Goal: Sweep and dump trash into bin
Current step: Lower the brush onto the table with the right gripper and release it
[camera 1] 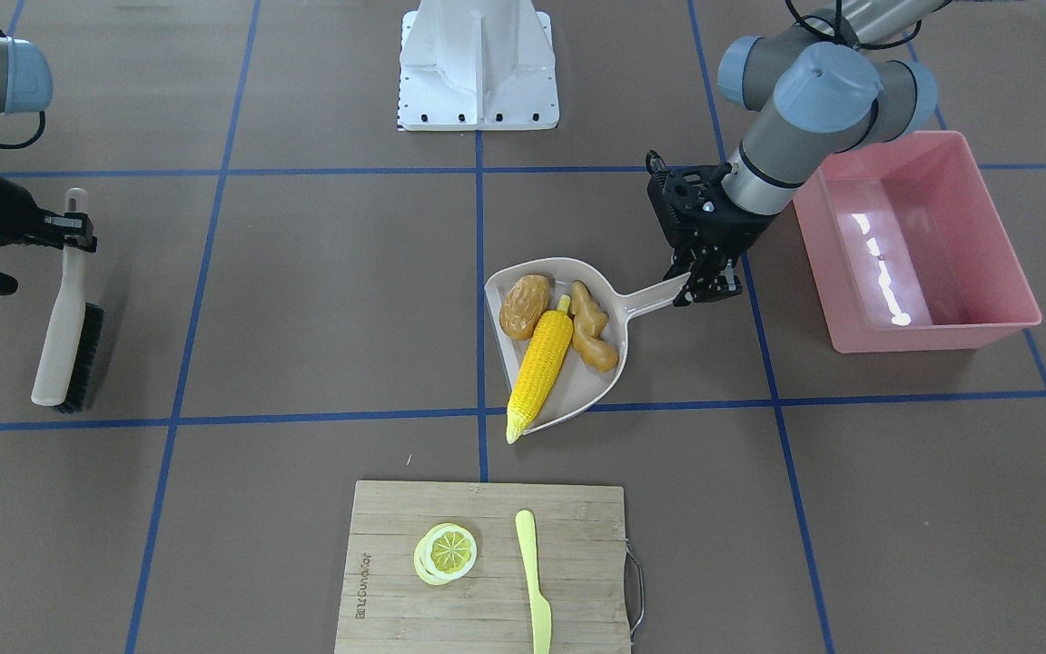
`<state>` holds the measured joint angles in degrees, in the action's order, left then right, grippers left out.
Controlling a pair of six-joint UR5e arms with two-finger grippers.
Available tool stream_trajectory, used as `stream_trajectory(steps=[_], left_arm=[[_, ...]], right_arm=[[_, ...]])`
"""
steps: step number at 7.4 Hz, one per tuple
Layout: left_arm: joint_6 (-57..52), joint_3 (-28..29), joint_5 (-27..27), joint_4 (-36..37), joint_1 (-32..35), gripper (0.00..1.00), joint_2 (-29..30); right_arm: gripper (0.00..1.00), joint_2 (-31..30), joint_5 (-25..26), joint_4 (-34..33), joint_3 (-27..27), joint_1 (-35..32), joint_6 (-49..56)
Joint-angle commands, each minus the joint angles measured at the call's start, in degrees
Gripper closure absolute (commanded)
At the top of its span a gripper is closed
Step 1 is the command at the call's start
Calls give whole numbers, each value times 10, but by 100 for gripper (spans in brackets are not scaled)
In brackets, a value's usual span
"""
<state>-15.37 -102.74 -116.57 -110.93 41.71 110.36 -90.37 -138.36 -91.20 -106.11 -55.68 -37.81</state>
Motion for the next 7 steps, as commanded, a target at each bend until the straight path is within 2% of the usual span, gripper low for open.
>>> stream_trajectory(steps=[1,3,4,5,6,7], left_arm=[[4,1,0,4,-1,84,-2],[4,3,0,7,-2,73,-2],[4,6,0,7,-4,72,-2],[5,9,1,7,-6,64,-2],[5,10,0,9,-6,62,-2],[10,10,0,13,-6,54,-2]], right_arm=[[100,-1,1,1,3,7,2],[97,0,3,1,6,11,1],[74,0,3,1,6,12,2],[41,0,3,1,5,12,1],[23,0,3,1,5,12,0],[6,0,3,1,5,12,0]])
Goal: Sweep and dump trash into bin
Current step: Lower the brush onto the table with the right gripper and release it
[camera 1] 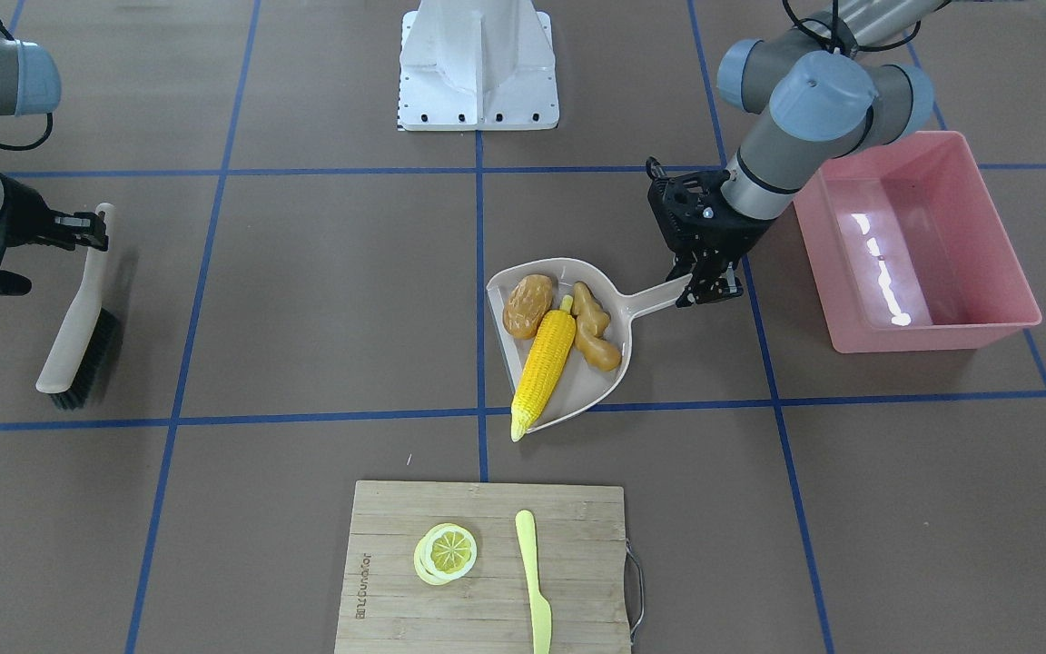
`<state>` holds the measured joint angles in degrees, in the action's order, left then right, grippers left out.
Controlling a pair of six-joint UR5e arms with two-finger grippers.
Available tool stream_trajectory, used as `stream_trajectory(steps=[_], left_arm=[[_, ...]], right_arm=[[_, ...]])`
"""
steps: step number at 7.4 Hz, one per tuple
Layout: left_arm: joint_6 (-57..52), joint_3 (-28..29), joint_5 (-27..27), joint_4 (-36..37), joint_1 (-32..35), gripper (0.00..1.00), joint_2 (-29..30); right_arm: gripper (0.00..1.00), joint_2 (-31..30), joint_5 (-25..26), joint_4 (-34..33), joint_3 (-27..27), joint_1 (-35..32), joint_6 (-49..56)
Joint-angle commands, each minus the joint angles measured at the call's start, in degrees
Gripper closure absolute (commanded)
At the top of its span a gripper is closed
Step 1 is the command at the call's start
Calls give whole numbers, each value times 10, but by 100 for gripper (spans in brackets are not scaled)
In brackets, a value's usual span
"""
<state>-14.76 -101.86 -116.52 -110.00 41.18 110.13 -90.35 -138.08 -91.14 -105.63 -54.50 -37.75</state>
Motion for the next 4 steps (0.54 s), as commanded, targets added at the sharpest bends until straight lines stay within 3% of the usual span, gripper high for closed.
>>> stream_trajectory(steps=[1,4], left_arm=[[3,-2,-1,14,0,49,0],[12,1,-17,20,0,32,0]], right_arm=[[1,0,0,0,0,0,0],[1,0,-1,0,-1,-1,0]])
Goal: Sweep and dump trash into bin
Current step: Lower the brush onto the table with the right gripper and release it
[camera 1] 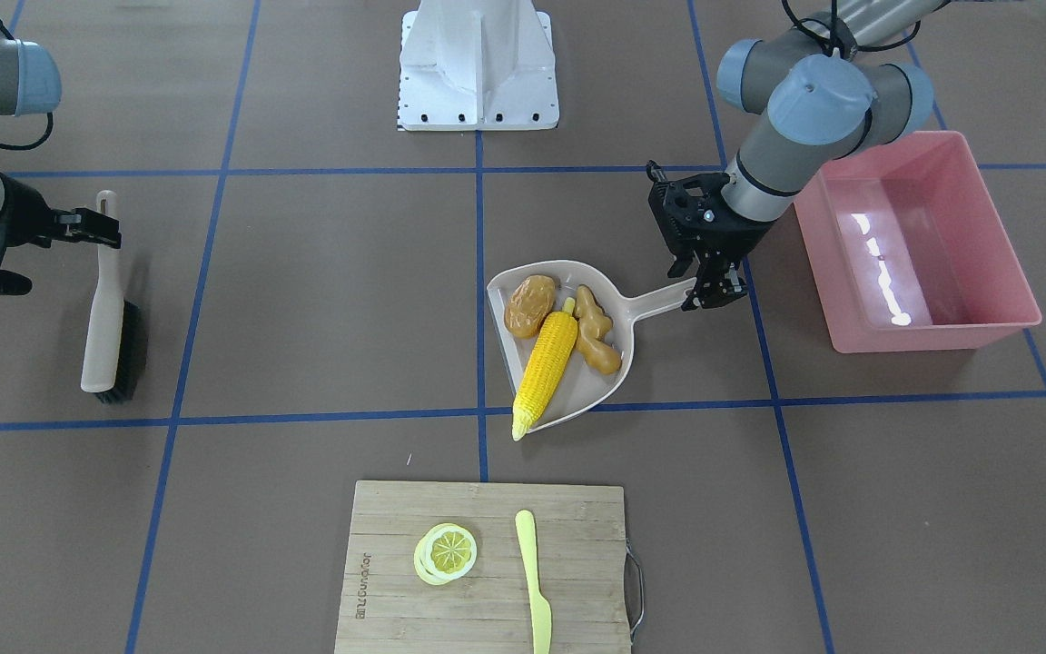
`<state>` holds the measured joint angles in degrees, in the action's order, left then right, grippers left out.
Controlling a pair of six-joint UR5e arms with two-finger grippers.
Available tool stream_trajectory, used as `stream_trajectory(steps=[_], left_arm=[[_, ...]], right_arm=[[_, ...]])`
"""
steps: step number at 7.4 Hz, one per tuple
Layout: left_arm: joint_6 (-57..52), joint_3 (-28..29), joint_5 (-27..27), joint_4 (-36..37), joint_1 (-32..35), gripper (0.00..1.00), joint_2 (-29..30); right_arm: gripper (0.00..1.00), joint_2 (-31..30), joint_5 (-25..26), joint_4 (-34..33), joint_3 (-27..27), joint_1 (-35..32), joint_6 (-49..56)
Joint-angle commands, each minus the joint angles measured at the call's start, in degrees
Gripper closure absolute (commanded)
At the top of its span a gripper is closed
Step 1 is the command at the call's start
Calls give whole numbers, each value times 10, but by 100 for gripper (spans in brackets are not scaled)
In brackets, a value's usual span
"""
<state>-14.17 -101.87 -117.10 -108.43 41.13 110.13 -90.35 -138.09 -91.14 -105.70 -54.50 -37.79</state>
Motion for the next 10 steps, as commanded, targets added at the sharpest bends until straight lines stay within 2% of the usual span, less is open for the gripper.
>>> stream_trajectory(steps=[1,4,7,8,9,10], left_arm=[[7,3,-15,5,0,29,0],[24,12,-30,5,0,25,1],[25,25,-28,5,0,27,2],[30,25,-29,4,0,37,3],[45,26,-27,4,0,58,3],[62,23,-27,4,0,78,4]], right_arm=[[1,-1,-1,0,-3,-1,0],[1,-1,-1,0,-3,-1,1],[1,3,5,5,8,-1,4],[1,3,14,20,6,-11,4],[0,3,41,30,-3,-35,2],[0,4,46,30,-18,-73,3]])
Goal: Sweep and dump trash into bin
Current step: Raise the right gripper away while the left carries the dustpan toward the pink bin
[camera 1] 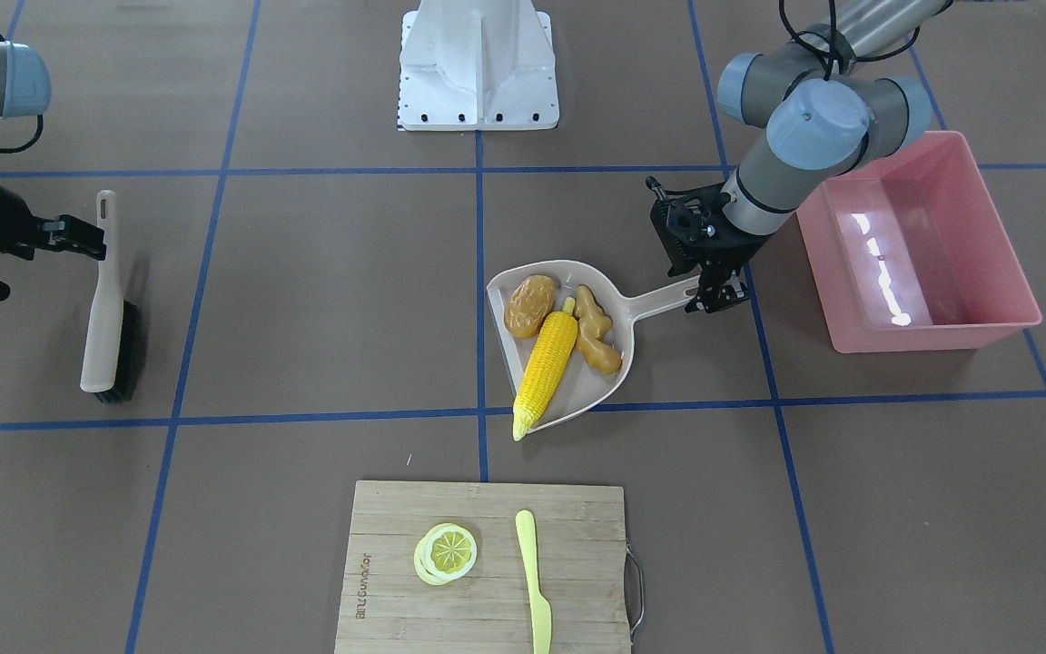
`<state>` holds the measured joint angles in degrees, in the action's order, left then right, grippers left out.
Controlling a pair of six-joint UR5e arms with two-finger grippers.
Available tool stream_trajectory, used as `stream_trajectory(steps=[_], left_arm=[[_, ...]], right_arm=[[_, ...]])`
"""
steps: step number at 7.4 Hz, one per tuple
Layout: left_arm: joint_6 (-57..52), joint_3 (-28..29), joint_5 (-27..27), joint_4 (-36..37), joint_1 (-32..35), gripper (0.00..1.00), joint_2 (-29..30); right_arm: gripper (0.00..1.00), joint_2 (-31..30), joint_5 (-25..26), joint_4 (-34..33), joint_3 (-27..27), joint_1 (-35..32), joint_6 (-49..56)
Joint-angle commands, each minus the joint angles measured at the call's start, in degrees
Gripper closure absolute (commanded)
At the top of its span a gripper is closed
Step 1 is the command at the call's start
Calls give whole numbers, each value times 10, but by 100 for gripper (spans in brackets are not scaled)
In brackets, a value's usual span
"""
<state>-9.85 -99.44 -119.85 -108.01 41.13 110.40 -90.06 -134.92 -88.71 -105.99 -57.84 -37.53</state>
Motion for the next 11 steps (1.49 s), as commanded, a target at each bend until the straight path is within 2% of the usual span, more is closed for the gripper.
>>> stream_trajectory(steps=[1,3,4,6,7,9,11], left_arm=[[25,-7,1,0,0,86,1],[25,-21,1,-1,3,92,-1],[23,-34,2,-3,5,92,-4],[19,-101,25,-12,8,92,-61],[19,-110,23,-37,28,92,-82],[19,-146,-11,-75,91,93,-171],[18,-192,-83,-112,194,93,-307]], right_arm=[[0,2,14,4,-30,-71,0],[0,7,38,5,-41,-126,3],[0,15,48,4,-41,-133,4],[0,16,68,-1,-50,-147,4],[0,9,68,-6,-61,-165,15],[0,-16,68,-33,-61,-209,148],[0,-38,70,-51,-43,-256,287]])
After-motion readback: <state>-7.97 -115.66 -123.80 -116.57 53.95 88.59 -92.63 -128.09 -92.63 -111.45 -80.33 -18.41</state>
